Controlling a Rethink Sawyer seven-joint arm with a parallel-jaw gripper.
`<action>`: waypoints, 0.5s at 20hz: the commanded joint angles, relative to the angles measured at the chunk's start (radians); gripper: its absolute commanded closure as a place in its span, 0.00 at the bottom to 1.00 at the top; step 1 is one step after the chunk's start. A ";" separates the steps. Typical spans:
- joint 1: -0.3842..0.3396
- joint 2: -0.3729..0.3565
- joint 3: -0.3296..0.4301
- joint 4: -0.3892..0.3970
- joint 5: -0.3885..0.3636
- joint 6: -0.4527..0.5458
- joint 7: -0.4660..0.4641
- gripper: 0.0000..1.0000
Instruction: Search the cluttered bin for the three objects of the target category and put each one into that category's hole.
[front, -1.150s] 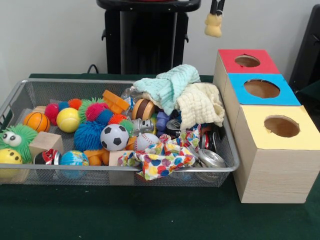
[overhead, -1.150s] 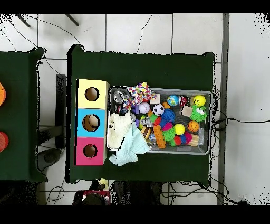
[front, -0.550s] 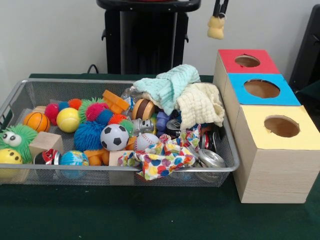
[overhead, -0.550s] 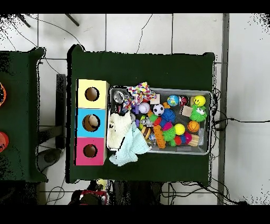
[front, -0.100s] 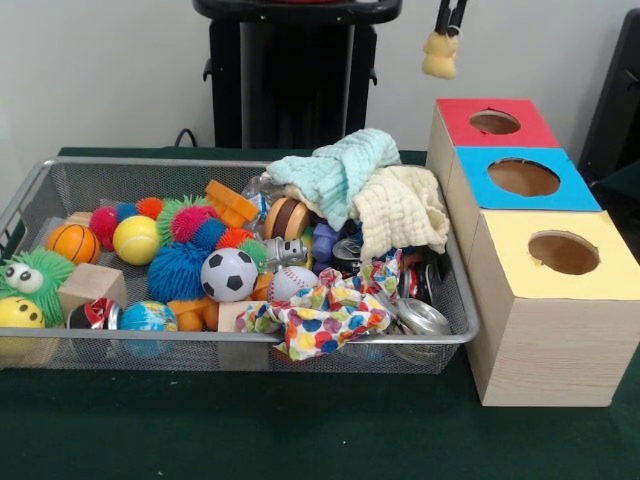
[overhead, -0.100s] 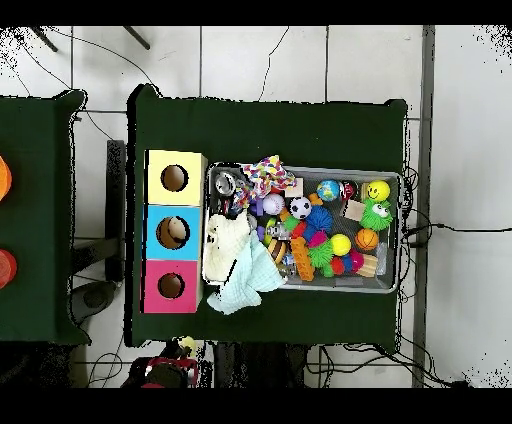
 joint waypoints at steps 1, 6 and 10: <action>-0.184 -0.056 0.215 -0.028 0.045 0.048 0.069 1.00; -0.131 -0.023 0.165 -0.081 -0.008 0.081 0.107 1.00; -0.136 0.018 0.180 -0.134 -0.014 0.106 0.096 1.00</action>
